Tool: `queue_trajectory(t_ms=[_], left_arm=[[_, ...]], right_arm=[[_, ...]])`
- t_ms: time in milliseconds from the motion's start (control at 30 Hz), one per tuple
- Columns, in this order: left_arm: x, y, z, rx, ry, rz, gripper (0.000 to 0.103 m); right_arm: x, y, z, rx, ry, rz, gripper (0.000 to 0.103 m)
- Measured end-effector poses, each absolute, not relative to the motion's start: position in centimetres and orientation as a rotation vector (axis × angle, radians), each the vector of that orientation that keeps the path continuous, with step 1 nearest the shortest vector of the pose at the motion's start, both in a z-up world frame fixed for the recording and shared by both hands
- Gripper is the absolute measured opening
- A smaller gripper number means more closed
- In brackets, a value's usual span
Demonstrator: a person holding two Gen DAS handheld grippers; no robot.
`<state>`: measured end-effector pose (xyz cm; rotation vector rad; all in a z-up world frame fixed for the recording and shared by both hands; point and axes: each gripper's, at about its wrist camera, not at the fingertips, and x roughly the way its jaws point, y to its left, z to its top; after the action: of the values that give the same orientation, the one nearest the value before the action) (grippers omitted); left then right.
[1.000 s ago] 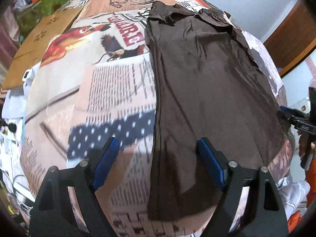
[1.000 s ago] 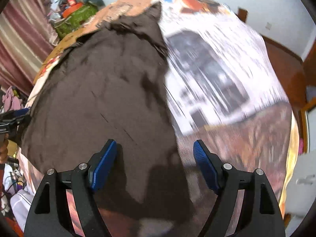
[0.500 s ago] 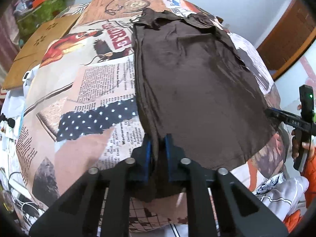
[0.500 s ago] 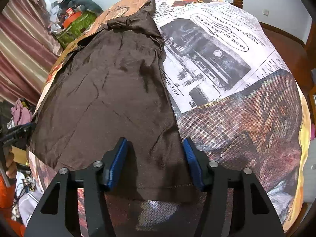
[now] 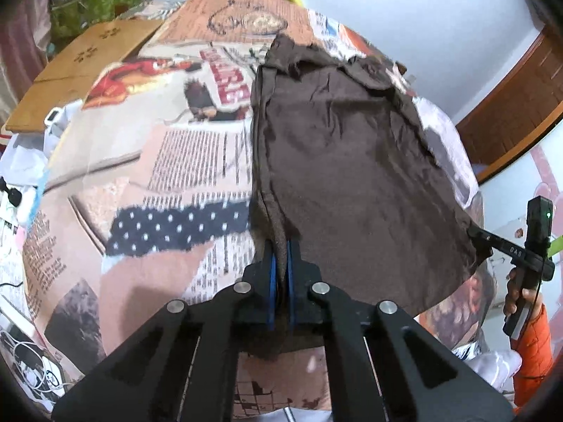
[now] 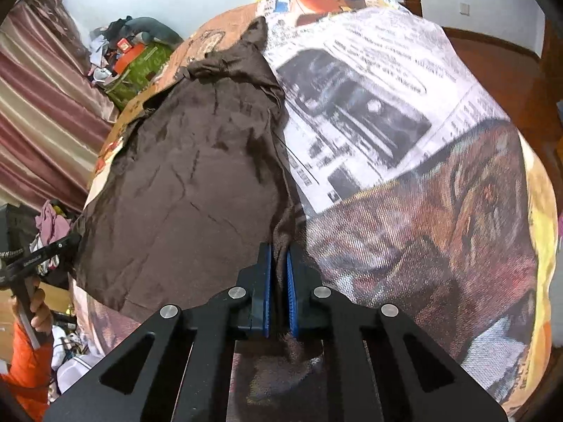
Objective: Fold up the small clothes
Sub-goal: 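Grasp the shirt hem with both tools and lift it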
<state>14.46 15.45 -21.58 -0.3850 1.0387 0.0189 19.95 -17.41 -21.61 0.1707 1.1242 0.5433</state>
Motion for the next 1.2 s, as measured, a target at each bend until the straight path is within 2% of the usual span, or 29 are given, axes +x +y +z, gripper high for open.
queue_trajectory(t_ms=[367, 800, 1000, 1200], left_arm=[[17.9, 15.5, -16.9, -0.315, 0.919, 0.009, 0.004], [27.5, 18.4, -11.0, -0.262, 0.787, 0.028, 0.004], [32.6, 20.1, -11.3, -0.279, 0.768, 0.042, 0.004], [38.6, 21.2, -15.1, -0.235, 0.831, 0.076, 0.004]], right_arm=[[22.9, -14.6, -16.9, 0.111, 1.001, 0.585, 0.007], [29.3, -13.1, -12.8, 0.087, 0.852, 0.596, 0.007], [34.0, -12.1, -12.2, 0.078, 0.809, 0.585, 0.007], [39.0, -9.8, -14.2, 0.057, 0.836, 0.575, 0.007]])
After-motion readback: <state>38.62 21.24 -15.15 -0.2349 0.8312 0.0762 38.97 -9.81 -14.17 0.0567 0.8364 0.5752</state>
